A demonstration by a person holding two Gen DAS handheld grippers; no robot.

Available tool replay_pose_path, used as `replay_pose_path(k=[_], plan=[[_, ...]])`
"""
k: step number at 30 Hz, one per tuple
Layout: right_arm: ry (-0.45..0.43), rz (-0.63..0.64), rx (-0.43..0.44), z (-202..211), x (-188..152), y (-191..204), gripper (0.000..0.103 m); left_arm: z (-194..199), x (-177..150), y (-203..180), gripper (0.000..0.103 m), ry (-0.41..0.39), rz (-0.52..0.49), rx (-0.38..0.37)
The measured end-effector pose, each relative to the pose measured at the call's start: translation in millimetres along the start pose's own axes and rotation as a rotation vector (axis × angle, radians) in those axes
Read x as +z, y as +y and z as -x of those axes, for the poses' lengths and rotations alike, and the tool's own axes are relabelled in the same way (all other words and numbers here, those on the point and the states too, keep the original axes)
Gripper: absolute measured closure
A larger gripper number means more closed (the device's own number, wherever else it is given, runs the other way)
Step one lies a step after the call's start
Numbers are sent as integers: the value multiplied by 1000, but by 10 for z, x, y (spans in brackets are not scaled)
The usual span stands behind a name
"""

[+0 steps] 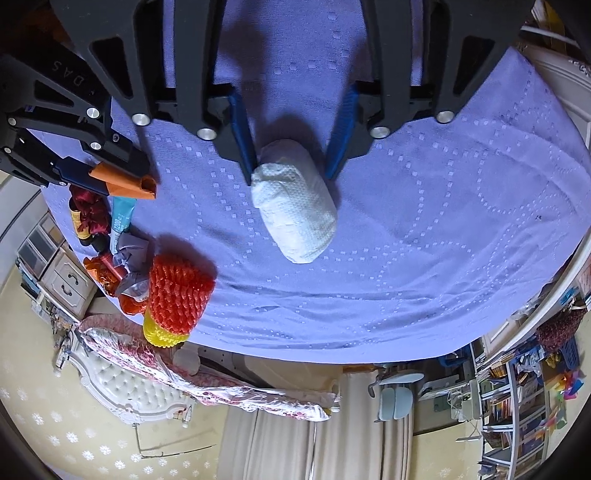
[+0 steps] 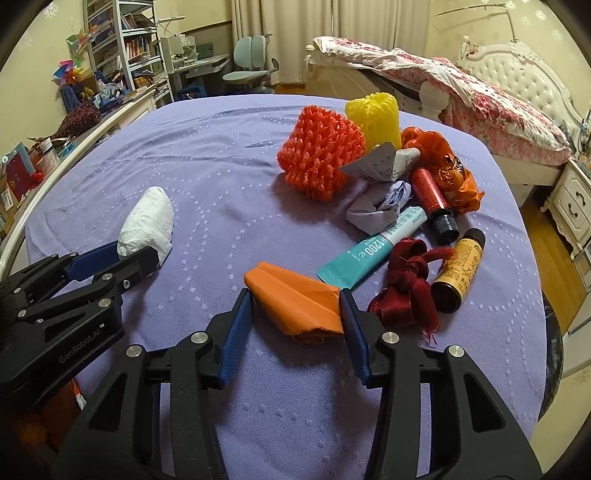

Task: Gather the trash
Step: 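Lift the orange piece with the right gripper while the left holds the bundle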

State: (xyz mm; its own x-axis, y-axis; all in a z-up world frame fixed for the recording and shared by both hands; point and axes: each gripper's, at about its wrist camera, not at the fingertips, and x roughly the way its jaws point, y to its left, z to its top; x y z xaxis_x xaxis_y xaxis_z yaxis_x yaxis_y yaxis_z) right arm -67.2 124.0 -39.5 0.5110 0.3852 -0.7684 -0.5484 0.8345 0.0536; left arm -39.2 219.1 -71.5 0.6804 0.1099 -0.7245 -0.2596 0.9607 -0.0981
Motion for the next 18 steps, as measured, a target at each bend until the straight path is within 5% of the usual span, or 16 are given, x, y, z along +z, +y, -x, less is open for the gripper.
replay_pose_path(k=[18], plan=[[-96, -12, 22, 341, 107, -35, 58, 309, 58, -175, 71, -108, -42, -16]])
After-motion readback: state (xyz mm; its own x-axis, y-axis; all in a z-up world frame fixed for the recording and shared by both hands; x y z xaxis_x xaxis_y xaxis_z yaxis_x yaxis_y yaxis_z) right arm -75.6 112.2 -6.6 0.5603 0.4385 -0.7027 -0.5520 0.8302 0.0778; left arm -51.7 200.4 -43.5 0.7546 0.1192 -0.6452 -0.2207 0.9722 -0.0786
